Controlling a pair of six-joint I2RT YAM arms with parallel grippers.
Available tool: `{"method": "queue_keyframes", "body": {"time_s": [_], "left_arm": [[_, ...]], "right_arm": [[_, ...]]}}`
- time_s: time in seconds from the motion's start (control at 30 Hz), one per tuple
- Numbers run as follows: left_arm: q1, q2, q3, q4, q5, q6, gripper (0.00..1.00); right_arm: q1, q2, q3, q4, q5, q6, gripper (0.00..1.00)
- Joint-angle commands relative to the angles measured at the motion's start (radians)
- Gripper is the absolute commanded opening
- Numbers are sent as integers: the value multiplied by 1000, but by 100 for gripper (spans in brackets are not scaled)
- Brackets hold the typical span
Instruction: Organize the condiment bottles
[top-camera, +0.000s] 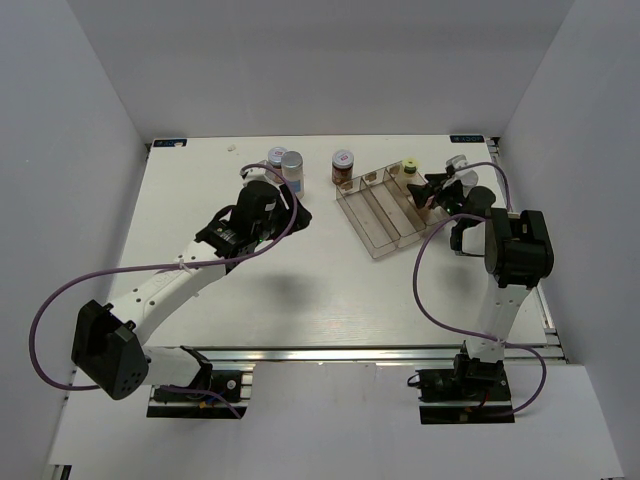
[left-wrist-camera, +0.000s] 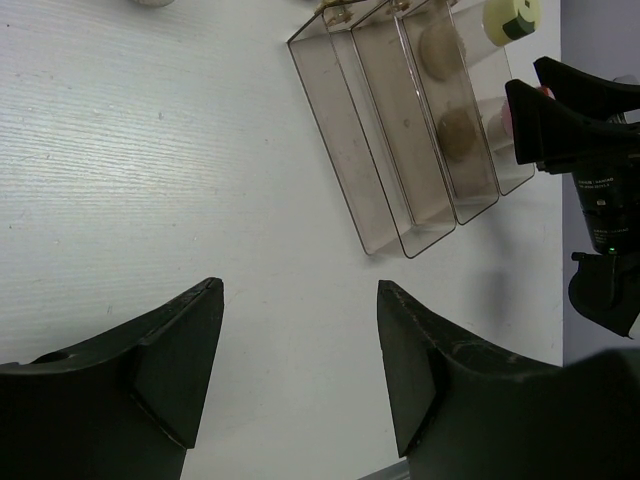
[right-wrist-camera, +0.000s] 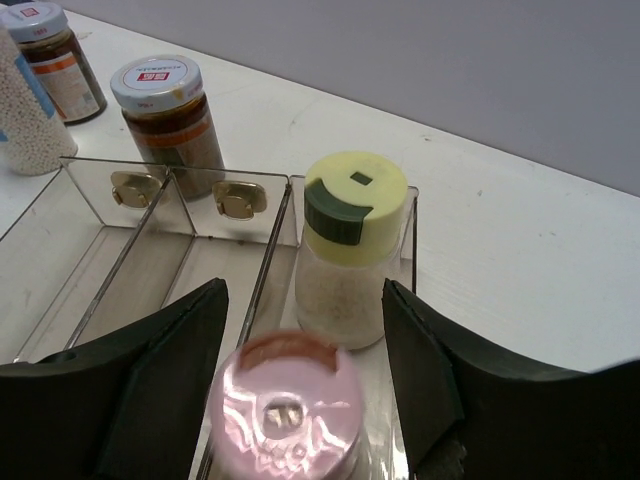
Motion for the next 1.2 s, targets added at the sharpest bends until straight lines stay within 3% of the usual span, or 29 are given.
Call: {"method": "queue_keyframes", "body": {"time_s": [0.0,0.4,0.47,0.6,0.7,0.73,0.8,0.83,0.87,0.93,0.97,1.0,1.03,1.07,1.1,1.13,1.17], "left_arm": [[0,-3,37,-7,10,4,72],[0,-23,11,33,19,9,73],[0,-28,8,42,19,15,74],[0,-49,-4,65,26,23,77],[2,-78,-31,107,28,30,81],[5,-84,-49,133,31,30,82],[11,-109,-70,164,36,32,84],[20,-114,-93,193,51,33,84],[26,-120,-104,210,65,35,81],[51,-134,-121,245,106,50,70],[57,-135,-130,251,106,50,51],[62,-137,-129,251,126,68,41],[69,-137,-129,245,132,85,33],[74,-137,-123,234,138,96,28],[79,-137,-121,219,142,119,26],[82,-138,-118,211,146,130,28],[83,-143,-120,205,146,136,33]], "right_arm": [[0,-14,-17,84,-3,-19,69],[0,-194,-89,70,-57,-30,82],[0,-262,-109,35,-81,-30,89],[0,-407,-129,-114,-141,-65,89],[3,-537,-27,-525,-186,-191,89],[3,-550,38,-838,-199,-229,89],[1,-513,278,-1130,-251,-315,89],[-3,-463,367,-1420,-265,-337,89],[-11,-444,450,-1546,-287,-370,89],[-51,-473,544,-1646,-282,-363,77],[-61,-500,534,-1630,-252,-340,51],[-75,-529,491,-1583,-203,-293,24],[-77,-586,470,-1558,-32,-262,5],[-77,-608,450,-1538,42,-236,0],[-84,-629,430,-1536,140,-228,7],[-91,-631,435,-1554,178,-226,24],[-95,-634,440,-1571,211,-220,64]]}}
